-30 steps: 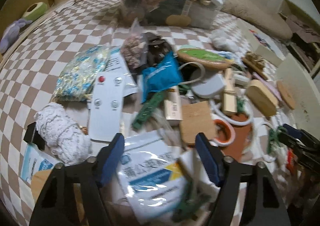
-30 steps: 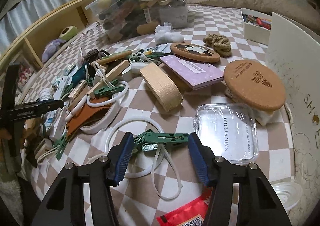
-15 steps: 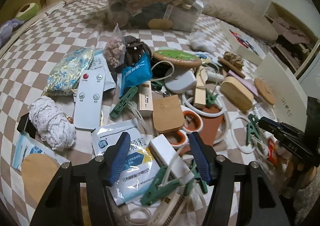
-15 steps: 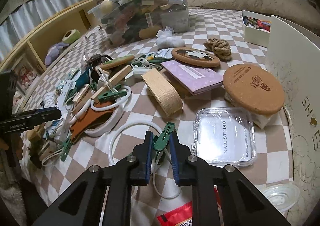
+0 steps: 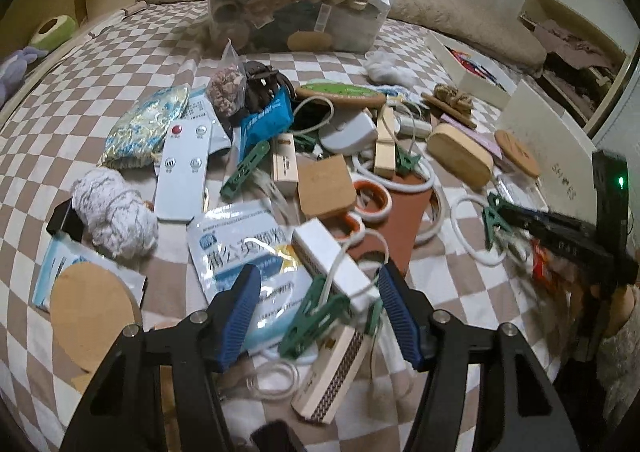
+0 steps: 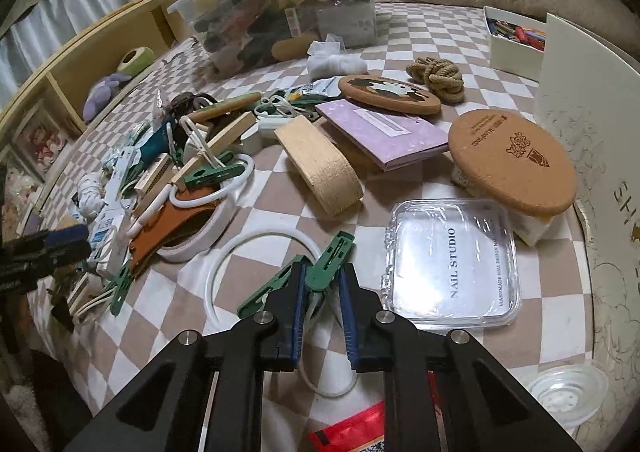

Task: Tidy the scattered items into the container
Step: 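Close the right tool on a green clothespin while the left tool grips another green clothespin, then lift both green clothespins and carry them toward the shoe box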

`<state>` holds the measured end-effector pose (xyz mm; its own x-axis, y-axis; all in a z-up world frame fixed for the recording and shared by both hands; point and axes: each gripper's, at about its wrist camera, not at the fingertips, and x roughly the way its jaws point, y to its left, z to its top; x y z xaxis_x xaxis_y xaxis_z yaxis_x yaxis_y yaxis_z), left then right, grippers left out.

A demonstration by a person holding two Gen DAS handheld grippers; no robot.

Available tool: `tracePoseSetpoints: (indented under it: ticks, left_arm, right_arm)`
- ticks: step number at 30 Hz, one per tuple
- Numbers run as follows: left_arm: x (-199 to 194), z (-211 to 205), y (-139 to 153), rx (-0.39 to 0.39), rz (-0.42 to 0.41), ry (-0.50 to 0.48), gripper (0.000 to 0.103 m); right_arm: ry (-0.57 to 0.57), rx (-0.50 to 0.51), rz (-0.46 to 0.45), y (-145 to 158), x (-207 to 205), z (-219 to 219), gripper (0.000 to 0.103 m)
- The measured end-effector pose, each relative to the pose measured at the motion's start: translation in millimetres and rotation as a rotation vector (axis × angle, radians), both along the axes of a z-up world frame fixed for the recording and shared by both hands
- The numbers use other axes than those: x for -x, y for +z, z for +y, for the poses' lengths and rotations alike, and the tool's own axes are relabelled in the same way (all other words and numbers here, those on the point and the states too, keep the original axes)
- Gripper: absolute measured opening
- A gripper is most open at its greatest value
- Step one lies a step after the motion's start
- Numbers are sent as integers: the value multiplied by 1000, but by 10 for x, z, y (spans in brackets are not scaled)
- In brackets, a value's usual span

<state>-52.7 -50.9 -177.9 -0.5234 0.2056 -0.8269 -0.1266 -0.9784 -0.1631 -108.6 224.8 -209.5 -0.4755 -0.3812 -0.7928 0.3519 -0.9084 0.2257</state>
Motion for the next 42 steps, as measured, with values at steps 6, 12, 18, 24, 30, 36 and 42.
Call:
tracePoseSetpoints:
  ticks: [6,12,18,24,30,36,42]
  left_arm:
    - [7,50,-107,45,-41,-10,57]
    - [-26,87,-120,41,-45,-34,24]
    - [-14,29,-94,30,-35,-7,11]
    - [-19,-12,-8,12,11,14,11]
    - [-17,2,57,8,50,18,11]
    - [-22,88,111,2,77,-4,11]
    - [-35,213,144,-20,91,-32,11]
  right_arm:
    - [2,-8,1,-14,24,15,17]
    - [19,-8,21,23,-3,-10,13]
    - [20,36,40,108,-43,24,13]
    - [25,83,60,215,-89,41,13]
    - [42,112,73,303,-158,30,13]
    - [57,128,83,371,-233,32,13]
    - [53,140,90,417,-279,63,13]
